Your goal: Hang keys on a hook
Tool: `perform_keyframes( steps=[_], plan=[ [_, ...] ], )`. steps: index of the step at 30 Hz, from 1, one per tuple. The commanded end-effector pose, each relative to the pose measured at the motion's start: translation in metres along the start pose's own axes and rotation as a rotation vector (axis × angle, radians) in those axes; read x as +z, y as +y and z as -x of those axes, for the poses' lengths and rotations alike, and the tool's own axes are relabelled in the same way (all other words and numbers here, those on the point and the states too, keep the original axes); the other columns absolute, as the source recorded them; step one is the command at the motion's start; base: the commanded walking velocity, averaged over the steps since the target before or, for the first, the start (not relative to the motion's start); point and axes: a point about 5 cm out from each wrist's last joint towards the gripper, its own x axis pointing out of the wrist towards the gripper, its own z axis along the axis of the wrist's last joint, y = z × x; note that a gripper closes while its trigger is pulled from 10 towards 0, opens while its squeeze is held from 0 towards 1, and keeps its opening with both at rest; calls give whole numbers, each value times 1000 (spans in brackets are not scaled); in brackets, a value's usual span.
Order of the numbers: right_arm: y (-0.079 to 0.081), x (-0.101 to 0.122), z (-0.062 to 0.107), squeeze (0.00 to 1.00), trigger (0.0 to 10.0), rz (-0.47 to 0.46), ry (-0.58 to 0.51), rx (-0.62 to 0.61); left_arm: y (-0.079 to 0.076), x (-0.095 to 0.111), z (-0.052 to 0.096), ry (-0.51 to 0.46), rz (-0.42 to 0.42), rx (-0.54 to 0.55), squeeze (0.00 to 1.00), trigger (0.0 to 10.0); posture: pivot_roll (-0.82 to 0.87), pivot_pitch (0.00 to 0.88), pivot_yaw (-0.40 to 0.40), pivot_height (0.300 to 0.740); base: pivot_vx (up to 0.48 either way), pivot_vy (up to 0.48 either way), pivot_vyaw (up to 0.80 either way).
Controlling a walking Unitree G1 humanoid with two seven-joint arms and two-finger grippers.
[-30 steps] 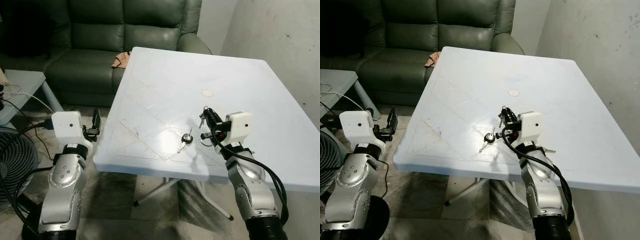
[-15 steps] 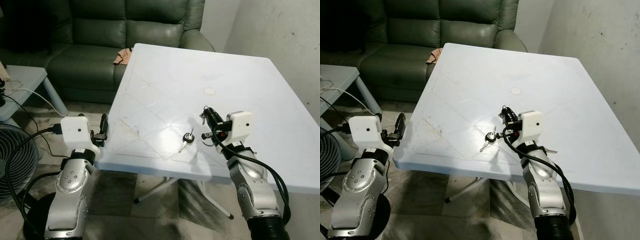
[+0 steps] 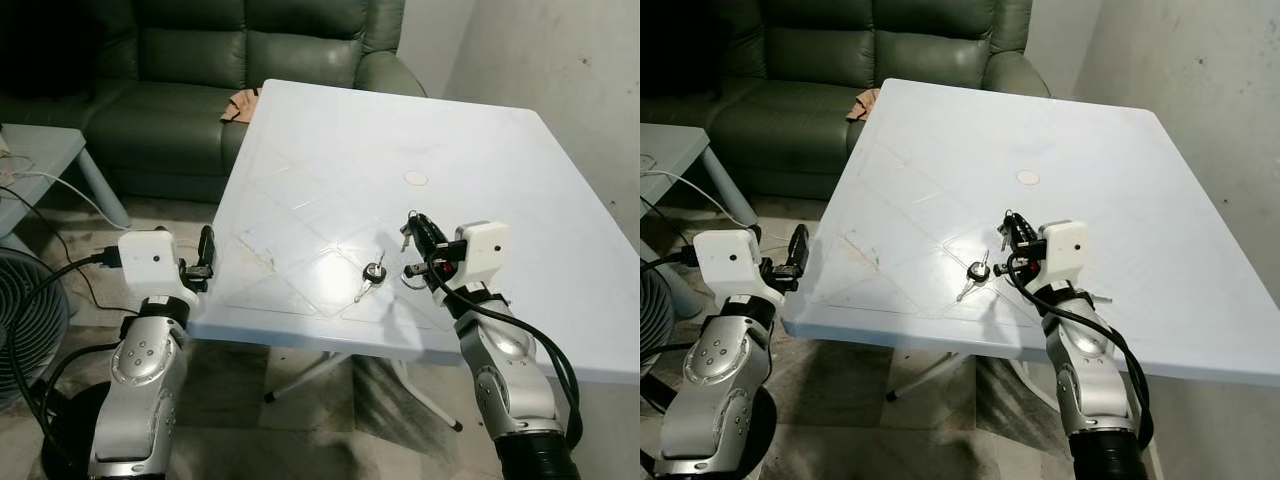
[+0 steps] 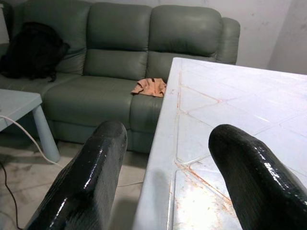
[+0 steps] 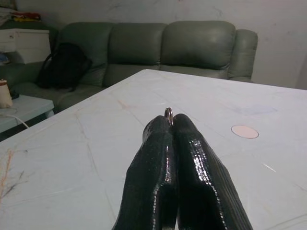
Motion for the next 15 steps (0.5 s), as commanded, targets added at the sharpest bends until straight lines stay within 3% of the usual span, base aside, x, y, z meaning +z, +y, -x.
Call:
perform_keyframes(
  steps=[1, 15],
  plan=[
    [-3, 4, 1, 0, 10000, 0, -13, -4, -1, 4, 0, -8, -2, -13, 0, 10000, -30, 76, -41, 740, 0, 0, 0],
    [-5, 9, -1, 0, 10000, 10, -46, -8, 2, 7, -5, -26, -28, -14, 0, 10000, -35, 70, -37, 740, 0, 0, 0]
  ],
)
